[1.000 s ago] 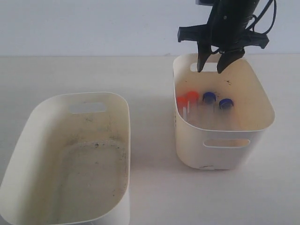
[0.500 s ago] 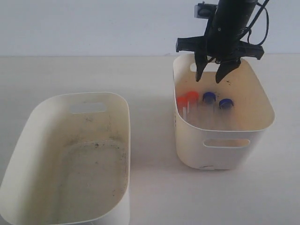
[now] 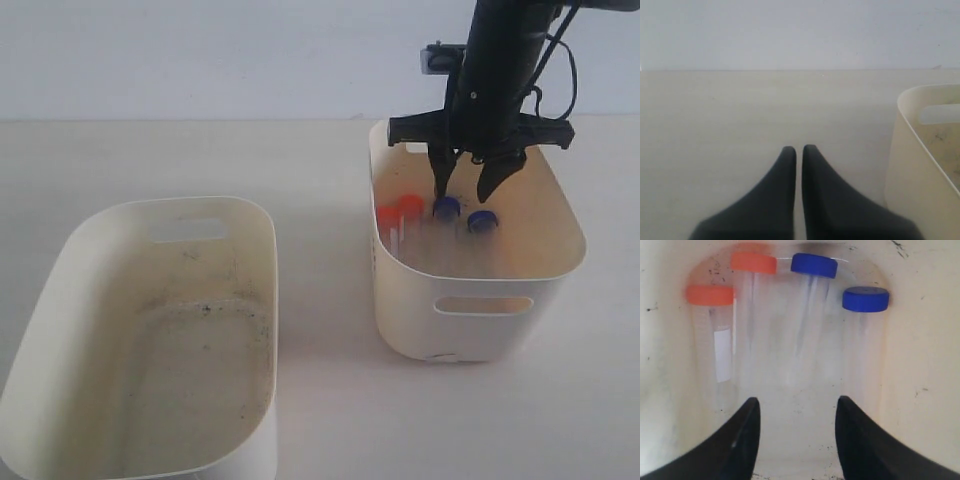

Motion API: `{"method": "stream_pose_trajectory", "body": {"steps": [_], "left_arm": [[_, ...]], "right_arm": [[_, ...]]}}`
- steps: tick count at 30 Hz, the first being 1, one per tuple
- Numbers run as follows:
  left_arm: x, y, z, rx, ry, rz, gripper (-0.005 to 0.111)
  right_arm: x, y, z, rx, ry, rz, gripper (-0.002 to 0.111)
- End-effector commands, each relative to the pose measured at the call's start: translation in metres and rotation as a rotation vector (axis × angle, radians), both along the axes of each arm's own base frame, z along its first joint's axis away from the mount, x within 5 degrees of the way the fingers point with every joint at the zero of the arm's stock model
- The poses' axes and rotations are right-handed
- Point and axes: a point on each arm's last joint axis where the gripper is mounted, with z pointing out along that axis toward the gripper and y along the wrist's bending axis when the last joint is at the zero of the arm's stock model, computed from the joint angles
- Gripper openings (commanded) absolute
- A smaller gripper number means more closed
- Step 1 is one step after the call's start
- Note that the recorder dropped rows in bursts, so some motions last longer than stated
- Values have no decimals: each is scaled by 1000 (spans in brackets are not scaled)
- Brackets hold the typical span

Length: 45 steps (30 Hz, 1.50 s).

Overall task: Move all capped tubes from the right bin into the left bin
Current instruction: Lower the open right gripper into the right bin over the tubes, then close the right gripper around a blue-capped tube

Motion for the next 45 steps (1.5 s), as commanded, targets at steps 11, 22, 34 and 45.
{"method": "stream_pose_trajectory", "body": {"steps": [11, 22, 34, 45], "left_arm": [[0, 0, 1, -7, -3, 4, 4], [0, 0, 1, -7, -3, 4, 4], [0, 0, 1, -7, -3, 4, 4], [0, 0, 1, -7, -3, 4, 4]], "right_arm": [[6, 5, -22, 8, 28, -14, 46], [8, 14, -34, -2, 37, 6, 46], [10, 7, -37, -81, 22, 29, 46], [16, 9, -55, -77, 31, 1, 46]]}}
